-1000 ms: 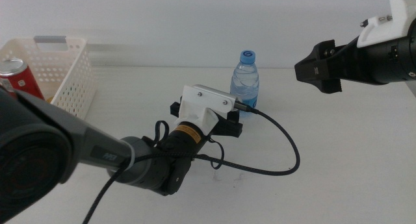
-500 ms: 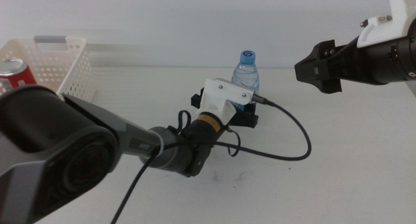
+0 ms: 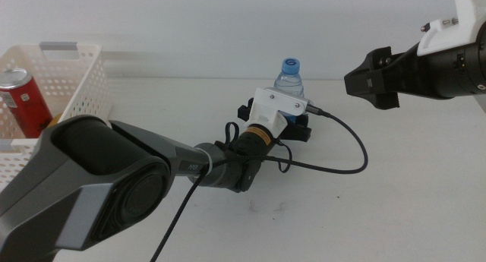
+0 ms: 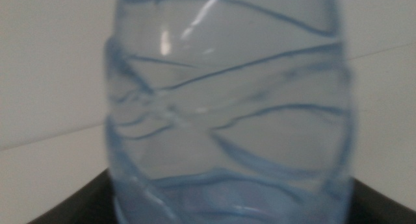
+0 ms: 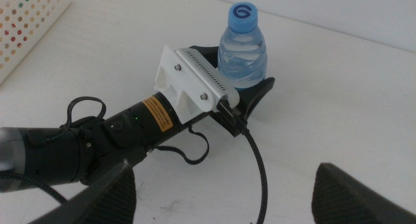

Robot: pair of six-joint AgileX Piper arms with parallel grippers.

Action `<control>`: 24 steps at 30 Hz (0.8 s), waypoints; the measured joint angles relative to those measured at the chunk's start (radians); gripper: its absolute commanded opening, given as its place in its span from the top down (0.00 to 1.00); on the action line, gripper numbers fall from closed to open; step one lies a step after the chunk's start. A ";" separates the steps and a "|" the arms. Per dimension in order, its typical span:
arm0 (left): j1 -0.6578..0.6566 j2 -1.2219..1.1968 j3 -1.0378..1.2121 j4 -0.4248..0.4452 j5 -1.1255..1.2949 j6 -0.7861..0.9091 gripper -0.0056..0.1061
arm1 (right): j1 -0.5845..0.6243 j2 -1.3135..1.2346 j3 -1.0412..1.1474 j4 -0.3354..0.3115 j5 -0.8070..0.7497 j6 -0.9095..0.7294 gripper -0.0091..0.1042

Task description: Use arms to grab the bottles and put them into the dustbin to the left of the table.

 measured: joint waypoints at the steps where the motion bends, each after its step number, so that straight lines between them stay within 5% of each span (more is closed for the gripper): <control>1: 0.005 0.005 -0.007 0.000 0.003 0.000 0.11 | 0.000 0.000 0.000 0.000 0.000 0.000 0.12; 10: 0.028 0.009 -0.053 0.006 0.021 0.080 0.12 | 0.000 0.000 0.000 0.000 0.002 0.000 0.12; 13: 0.030 0.009 -0.055 -0.010 0.044 0.080 0.19 | 0.000 0.000 0.000 0.000 0.002 0.000 0.12; 18: 0.030 -0.083 -0.019 -0.049 0.269 0.245 0.52 | 0.000 0.000 0.000 0.000 0.004 0.000 0.12; 24: 0.064 -0.301 0.038 -0.261 0.685 0.306 0.91 | 0.000 0.002 0.000 0.000 0.004 0.000 0.12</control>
